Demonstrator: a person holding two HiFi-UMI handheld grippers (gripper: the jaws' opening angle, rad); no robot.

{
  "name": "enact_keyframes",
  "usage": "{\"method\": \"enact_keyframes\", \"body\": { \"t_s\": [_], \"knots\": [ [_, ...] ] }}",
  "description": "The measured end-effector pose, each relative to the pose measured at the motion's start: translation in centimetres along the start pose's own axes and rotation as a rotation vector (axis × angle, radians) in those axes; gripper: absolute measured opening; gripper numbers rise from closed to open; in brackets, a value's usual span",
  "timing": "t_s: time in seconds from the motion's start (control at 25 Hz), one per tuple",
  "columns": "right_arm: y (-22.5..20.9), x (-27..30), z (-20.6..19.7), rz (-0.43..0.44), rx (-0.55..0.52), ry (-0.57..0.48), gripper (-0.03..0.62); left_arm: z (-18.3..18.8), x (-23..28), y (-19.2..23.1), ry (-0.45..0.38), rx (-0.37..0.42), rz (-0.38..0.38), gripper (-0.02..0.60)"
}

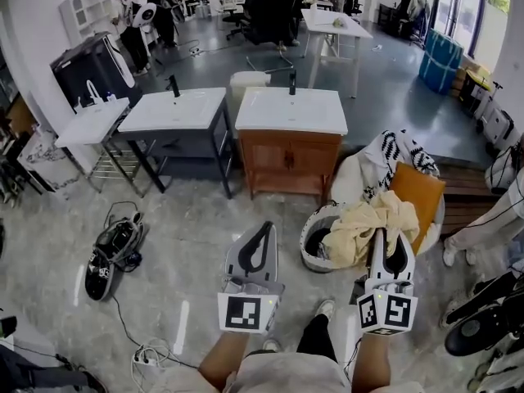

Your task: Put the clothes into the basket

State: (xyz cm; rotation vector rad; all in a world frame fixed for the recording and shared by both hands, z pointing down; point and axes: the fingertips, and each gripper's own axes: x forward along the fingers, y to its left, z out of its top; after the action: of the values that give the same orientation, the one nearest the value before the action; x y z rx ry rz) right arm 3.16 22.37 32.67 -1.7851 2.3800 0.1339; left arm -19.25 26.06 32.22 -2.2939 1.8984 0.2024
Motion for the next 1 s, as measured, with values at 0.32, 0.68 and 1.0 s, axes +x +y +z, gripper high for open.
{"method": "enact_keyframes", "body": {
  "t_s": [0.32, 0.68, 1.0],
  "knots": [
    [-7.9, 7.8, -2.4, 0.005, 0.046, 0.007, 0.087, -2.8, 10.1, -3.1, 0.031, 0.035, 0.013, 0.008],
    [-18.3, 15.8, -2.8, 0.018, 0.065, 0.001, 0.087, -3.4, 22.4, -9.5, 0.023, 0.039, -0.007, 0.008],
    [-24.2, 20.8, -3.9, 0.046, 0.061, 0.005, 0.086, -5.2, 29.3, -12.8, 0.028, 0.037, 0.011, 0.008]
  ]
}}
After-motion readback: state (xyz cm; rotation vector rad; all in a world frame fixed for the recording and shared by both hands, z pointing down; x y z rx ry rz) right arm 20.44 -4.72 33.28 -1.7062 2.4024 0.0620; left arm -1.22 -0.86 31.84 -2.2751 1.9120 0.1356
